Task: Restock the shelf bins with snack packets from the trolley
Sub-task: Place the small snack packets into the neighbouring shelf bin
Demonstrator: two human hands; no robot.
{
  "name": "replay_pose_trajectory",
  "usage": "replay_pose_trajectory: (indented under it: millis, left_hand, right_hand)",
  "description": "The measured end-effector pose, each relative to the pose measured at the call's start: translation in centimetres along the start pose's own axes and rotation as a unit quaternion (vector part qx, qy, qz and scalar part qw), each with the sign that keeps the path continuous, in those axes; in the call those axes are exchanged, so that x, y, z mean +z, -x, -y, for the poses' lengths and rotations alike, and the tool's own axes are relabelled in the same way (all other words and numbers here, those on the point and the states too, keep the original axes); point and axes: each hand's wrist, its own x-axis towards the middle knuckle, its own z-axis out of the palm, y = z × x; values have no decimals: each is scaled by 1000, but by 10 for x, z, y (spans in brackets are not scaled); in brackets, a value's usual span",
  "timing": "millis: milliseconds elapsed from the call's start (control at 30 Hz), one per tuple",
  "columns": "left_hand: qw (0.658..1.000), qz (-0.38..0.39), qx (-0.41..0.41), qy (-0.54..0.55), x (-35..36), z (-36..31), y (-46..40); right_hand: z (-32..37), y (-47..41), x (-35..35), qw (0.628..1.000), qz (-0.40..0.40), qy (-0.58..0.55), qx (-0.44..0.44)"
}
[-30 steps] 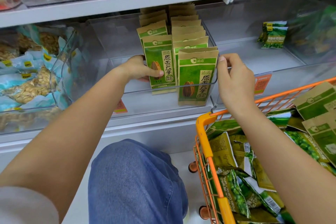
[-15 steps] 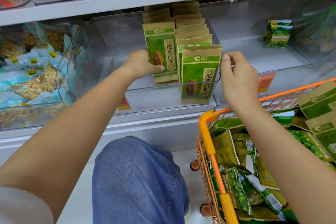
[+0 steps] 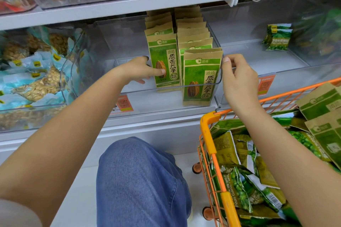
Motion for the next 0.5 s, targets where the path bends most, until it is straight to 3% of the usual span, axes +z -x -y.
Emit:
replay_pose_trajectory:
  millis: [100, 167, 233, 300, 367, 500]
  left_hand:
    - [985, -160, 33, -63, -5, -6, 16]
    - [947, -276, 117, -113, -2, -15, 41]
    - [921, -309, 217, -93, 11, -27, 69]
    - [927, -239, 283, -58, 33, -41, 97]
    - [934, -121, 328, -73, 62, -49, 116]
    - [892, -20, 414, -178, 125, -50, 123]
  right_hand:
    - [4, -4, -12, 997, 23, -66, 32]
    - [5, -8, -26, 995, 44, -78, 43]
    - [5, -8, -46, 995, 64, -72, 27]
    - [2, 2, -71, 994, 92, -56, 2]
    - [-3, 18, -96, 988, 152, -28, -12]
    - [-22, 52, -129, 932, 324, 165, -5]
